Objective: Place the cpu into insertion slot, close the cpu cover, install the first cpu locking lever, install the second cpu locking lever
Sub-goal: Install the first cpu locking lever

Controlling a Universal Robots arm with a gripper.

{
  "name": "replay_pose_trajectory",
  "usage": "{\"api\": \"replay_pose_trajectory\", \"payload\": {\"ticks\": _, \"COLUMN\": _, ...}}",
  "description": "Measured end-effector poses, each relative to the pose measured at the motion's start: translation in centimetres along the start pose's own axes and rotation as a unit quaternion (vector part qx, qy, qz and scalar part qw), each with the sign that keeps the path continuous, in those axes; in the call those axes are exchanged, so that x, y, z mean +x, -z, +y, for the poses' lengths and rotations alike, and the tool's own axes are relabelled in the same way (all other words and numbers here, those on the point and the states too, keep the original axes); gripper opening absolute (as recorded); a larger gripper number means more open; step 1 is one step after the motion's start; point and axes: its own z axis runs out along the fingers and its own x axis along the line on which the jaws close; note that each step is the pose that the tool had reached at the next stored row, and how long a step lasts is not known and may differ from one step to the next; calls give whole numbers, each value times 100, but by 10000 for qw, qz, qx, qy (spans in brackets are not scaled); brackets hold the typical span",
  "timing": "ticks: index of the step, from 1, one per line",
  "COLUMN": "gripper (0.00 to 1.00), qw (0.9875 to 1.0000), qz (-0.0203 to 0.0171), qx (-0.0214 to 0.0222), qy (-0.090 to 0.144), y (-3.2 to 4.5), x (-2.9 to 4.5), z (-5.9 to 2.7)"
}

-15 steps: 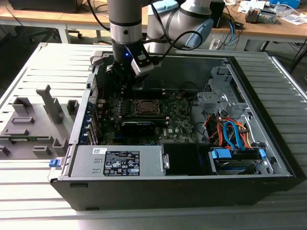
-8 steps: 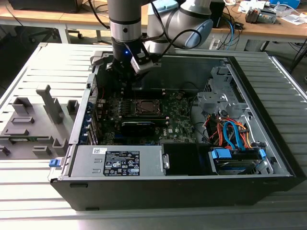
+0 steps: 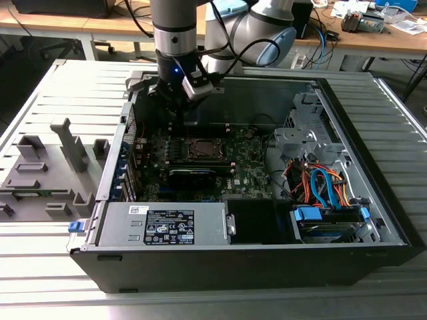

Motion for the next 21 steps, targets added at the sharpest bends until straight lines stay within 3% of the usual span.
{"api": "replay_pose_trajectory", "payload": {"ticks": 10, "gripper": 11, "qw": 9999, "qz": 19, "qx": -64, "qy": 144, "y": -15, "x": -236, "z": -9}}
{"api": "replay_pose_trajectory", "payload": {"ticks": 17, "gripper": 11, "qw": 9993, "qz": 22, "qx": -71, "qy": 354, "y": -121, "x": -243, "z": 6}}
{"api": "replay_pose_trajectory", "payload": {"ticks": 21, "gripper": 11, "qw": 9993, "qz": 25, "qx": -89, "qy": 355, "y": -172, "x": -270, "z": 13}}
